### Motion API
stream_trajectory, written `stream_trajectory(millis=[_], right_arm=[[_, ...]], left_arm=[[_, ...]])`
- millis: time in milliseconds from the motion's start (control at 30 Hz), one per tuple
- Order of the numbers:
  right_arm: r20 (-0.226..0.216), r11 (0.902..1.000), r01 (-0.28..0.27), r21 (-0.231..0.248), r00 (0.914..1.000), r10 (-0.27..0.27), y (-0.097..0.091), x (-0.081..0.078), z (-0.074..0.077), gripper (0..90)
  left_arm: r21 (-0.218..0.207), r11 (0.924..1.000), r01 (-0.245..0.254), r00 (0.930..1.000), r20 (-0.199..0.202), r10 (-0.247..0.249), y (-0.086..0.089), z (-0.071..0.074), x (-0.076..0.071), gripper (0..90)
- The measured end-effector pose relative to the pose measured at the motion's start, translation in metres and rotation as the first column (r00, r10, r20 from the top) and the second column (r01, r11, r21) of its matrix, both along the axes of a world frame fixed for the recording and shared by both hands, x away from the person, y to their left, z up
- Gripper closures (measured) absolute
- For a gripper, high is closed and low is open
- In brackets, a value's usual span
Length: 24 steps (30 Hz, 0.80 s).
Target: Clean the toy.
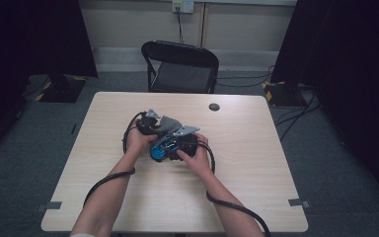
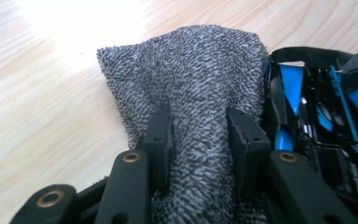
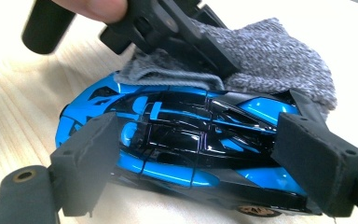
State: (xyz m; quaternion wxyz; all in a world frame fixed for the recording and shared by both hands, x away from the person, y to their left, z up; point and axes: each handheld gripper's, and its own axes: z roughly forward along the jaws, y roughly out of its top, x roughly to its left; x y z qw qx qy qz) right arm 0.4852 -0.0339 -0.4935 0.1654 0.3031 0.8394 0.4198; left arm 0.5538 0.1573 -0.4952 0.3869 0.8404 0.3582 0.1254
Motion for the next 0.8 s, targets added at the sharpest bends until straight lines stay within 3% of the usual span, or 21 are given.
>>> stream_trajectory(millis=[100,167,367,567,800], right_arm=[[0.002,1.0000,0.004,-0.003,1.0000,-0.004,-0.001,0.001,0.000,15.0],[0.005,1.0000,0.003,-0.004,1.0000,-0.003,-0.001,0.001,0.000,15.8],[-0.005,0.9999,0.003,-0.013,1.0000,-0.003,-0.006,0.004,0.000,16.3],[-0.010,0.9998,0.003,-0.020,0.9999,-0.003,-0.005,0.004,0.001,16.3],[-0.011,0.9998,0.002,-0.019,0.9999,-0.002,-0.005,0.004,0.001,16.3]], left_arm=[[-0.028,0.9996,0.003,0.9996,-0.027,-0.004,0.001,-0.001,0.001,68.9],[-0.006,0.9993,0.036,0.9988,-0.032,-0.037,0.002,0.002,0.000,71.2],[0.027,0.9980,0.058,0.9979,-0.030,-0.057,0.005,0.006,-0.004,72.0],[0.025,0.9979,0.059,0.9977,-0.034,-0.058,0.013,0.008,-0.009,72.0],[0.016,0.9982,0.058,0.9955,-0.076,-0.057,0.031,0.010,-0.016,71.9]])
